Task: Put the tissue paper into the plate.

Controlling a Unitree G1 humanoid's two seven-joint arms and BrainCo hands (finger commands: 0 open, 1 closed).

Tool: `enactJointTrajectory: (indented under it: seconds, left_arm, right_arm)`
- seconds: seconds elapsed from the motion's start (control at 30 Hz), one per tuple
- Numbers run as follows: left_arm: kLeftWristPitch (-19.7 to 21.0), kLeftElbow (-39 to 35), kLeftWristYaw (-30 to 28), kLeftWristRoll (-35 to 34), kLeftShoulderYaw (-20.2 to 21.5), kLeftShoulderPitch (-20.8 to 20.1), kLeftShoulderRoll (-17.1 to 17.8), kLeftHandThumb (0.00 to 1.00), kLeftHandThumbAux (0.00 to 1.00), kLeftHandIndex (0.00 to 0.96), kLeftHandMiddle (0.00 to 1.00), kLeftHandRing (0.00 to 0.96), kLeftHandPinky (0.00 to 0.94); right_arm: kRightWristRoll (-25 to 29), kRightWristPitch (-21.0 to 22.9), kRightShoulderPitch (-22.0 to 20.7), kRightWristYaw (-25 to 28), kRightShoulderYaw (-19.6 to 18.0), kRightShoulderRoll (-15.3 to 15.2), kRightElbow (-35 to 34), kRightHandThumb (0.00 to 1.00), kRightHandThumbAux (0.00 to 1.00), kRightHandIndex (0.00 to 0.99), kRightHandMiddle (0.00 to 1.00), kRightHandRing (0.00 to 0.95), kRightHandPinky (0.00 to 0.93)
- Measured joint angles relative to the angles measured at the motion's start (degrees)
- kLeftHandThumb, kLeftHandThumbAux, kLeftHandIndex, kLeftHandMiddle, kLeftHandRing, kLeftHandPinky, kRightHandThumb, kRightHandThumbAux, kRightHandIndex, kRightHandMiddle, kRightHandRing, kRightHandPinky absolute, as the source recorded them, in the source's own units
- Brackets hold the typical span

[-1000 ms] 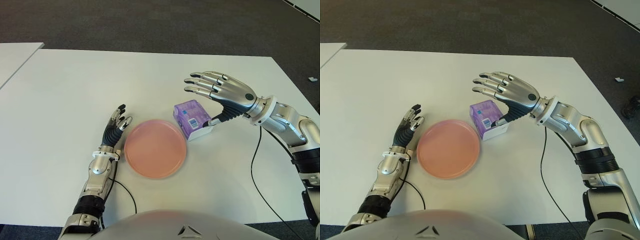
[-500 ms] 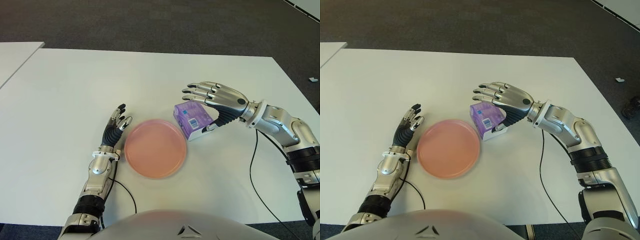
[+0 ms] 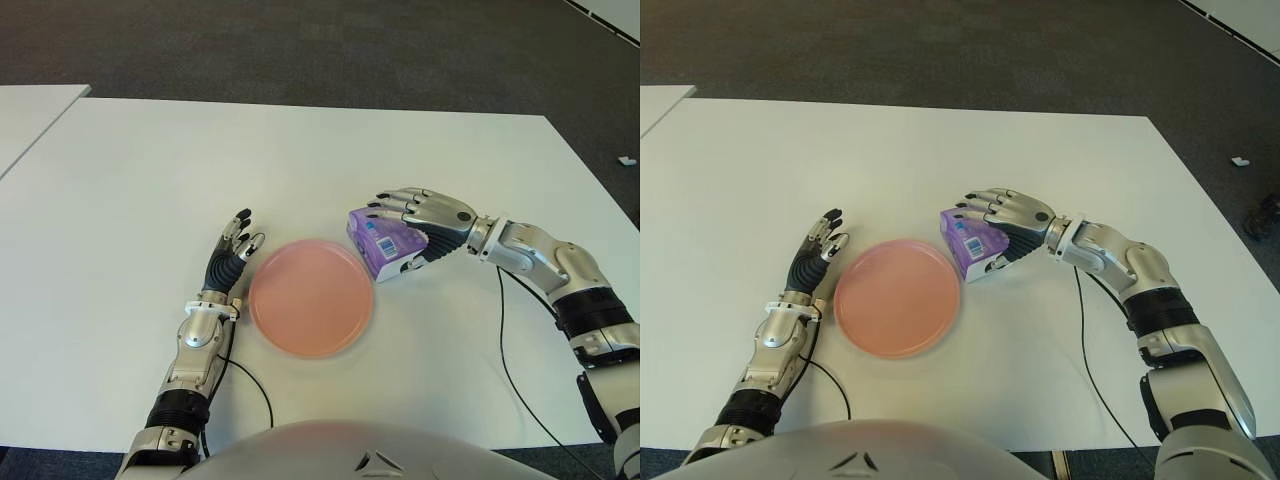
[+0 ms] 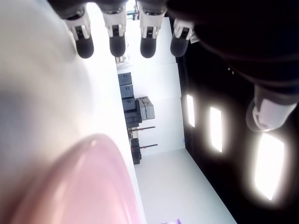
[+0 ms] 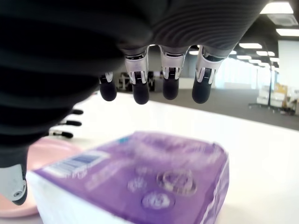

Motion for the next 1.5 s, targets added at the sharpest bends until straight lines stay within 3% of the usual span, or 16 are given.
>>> enactJointTrajectory:
  seconds: [0.4, 0.7, 1.5]
  left_arm:
    - [0.0, 0.0, 0.0, -0.1, -0.1, 0.0, 0.1, 0.0, 0.419, 0.0, 0.0, 0.0, 0.0]
    - [-1.0, 0.3, 0.0, -0.2, 0.1, 0.1, 0.1, 0.0, 0.434, 0.0, 0.0, 0.0, 0.0]
    - [-1.0, -0.2, 0.0, 0.3, 0.0, 0.4, 0.0, 0.0, 0.408, 0.0, 0.0, 0.0, 0.0]
  right_arm:
    - [-1.0, -0.8, -4.3, -1.3, 1.8, 0.2, 4.3, 0.203, 0.525, 0.01, 0.0, 0.0, 0.0]
    - [-3.8, -0.8, -5.7, -3.7, 4.2, 0.9, 8.3, 0.188, 0.517, 0.008, 0.0, 0.0, 0.0]
    - [-4.2, -0.8, -8.1, -7.5, 7.0, 1.9, 13.8, 0.168, 0.505, 0.011, 0.0, 0.0, 0.0]
